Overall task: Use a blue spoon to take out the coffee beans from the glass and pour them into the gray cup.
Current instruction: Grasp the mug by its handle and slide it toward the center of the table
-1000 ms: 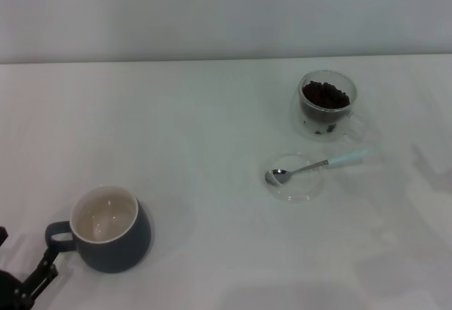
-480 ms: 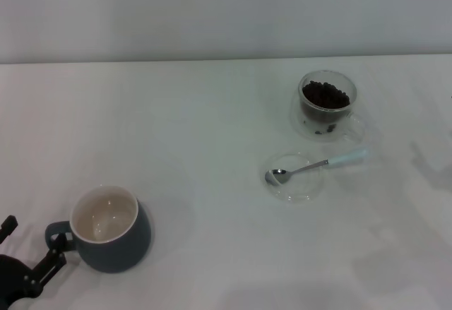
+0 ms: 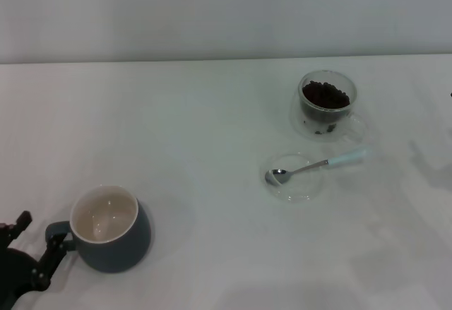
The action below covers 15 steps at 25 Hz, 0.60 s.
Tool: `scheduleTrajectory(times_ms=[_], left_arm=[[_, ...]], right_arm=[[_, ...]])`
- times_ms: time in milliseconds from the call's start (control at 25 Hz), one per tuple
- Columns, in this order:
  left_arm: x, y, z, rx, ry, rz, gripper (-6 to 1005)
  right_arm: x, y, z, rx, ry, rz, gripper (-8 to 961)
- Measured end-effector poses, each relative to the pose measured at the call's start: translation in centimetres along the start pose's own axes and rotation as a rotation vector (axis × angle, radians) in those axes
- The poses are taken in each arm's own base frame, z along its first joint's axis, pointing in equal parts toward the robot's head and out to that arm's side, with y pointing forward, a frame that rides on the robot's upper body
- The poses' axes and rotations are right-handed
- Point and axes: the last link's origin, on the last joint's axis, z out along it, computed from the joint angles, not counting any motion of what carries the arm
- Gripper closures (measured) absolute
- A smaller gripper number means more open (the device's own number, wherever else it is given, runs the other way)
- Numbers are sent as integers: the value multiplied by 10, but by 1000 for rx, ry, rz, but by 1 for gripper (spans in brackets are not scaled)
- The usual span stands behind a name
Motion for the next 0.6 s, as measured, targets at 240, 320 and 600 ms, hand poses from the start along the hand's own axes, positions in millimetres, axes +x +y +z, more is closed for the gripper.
scheduleTrajectory(times_ms=[240,320,600], left_arm=[[3,2,6,-11,14,11,474],[4,4,8,-15,20,12,544],[10,8,18,-29,46,33,768]], right_arm=[[0,1,0,0,0,2,81],[0,1,1,-1,0,3,81],[0,1,3,-4,-2,3,81]])
